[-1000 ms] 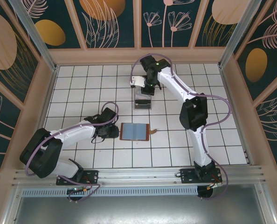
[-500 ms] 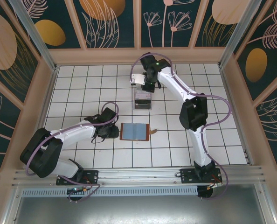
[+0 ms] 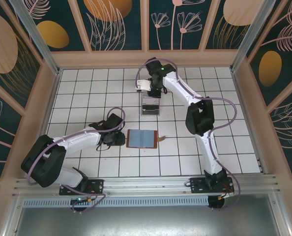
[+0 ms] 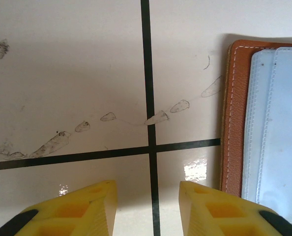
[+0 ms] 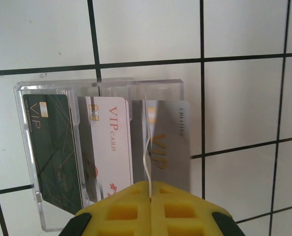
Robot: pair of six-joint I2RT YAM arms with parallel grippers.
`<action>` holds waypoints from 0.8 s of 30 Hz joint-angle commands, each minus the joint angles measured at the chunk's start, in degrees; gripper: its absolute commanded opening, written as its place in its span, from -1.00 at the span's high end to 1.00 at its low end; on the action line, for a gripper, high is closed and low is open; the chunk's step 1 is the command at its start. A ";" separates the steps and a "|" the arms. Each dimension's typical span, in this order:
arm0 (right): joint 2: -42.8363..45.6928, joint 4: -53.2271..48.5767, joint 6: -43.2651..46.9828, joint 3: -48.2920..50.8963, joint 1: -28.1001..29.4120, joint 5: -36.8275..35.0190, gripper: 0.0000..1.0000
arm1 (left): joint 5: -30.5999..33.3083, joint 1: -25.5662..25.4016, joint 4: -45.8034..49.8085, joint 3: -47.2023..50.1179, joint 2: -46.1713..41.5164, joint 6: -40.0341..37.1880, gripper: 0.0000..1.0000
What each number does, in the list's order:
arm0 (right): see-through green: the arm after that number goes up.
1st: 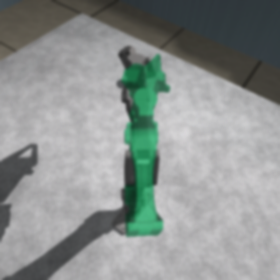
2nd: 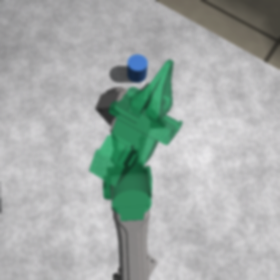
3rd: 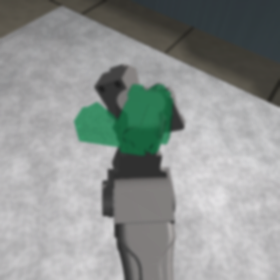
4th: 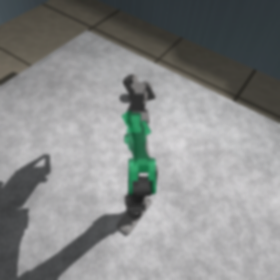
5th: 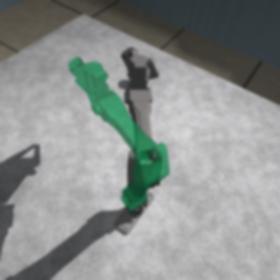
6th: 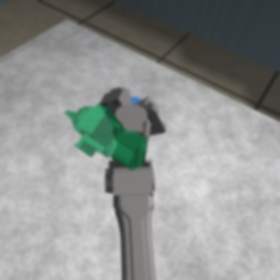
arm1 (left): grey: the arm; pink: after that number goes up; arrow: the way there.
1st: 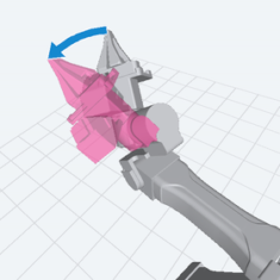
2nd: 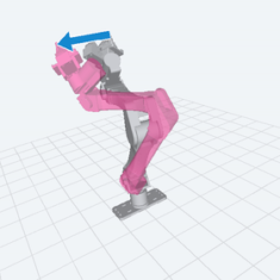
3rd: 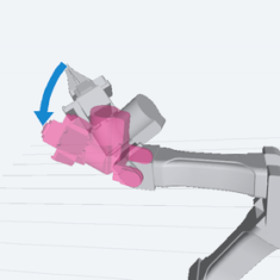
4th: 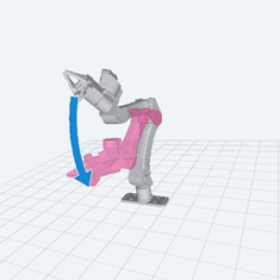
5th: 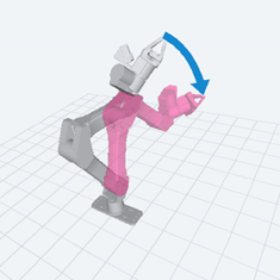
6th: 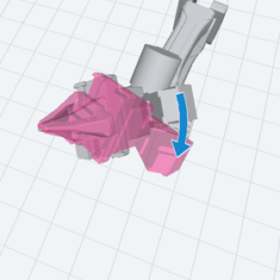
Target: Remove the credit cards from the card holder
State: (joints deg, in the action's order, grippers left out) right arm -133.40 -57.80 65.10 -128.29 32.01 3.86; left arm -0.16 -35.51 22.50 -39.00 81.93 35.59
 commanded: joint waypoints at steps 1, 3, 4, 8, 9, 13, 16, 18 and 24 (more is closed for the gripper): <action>-1.66 0.42 1.52 -2.05 0.62 -1.66 1.00 | -0.54 0.27 -0.31 0.16 0.53 0.35 0.21; -2.21 1.04 1.48 -2.05 0.71 -2.62 0.84 | -0.53 0.34 -0.27 0.16 0.46 0.51 0.21; -2.29 1.39 1.42 -2.05 0.77 -2.94 0.76 | -0.56 0.34 -0.27 0.24 0.44 0.62 0.21; -2.22 4.31 1.17 -2.06 1.04 -3.72 0.59 | -0.48 0.29 -0.18 0.54 0.02 0.93 0.21; -2.05 5.19 1.09 -2.04 1.07 -3.98 0.56 | -0.49 0.31 -0.11 0.58 -0.17 1.03 0.21; -1.38 8.71 0.66 -2.05 1.22 -5.83 0.48 | -0.28 0.35 0.00 0.69 -0.62 1.28 0.21; -0.98 11.54 0.27 -1.53 1.18 -8.23 0.43 | -0.11 0.27 0.16 0.60 -0.89 1.26 0.21; -0.72 12.86 -0.20 -1.26 1.08 -9.49 0.40 | 0.07 0.27 0.26 0.76 -1.22 1.32 0.21; 0.56 17.16 -2.76 -0.26 1.14 -11.97 0.34 | 0.58 0.35 0.22 0.71 -1.71 1.33 0.20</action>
State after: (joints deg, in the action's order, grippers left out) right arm -135.17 -44.36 64.60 -128.33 32.77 -5.41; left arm 0.05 -35.51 22.55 -38.96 81.45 36.25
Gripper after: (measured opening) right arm 0.328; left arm 0.395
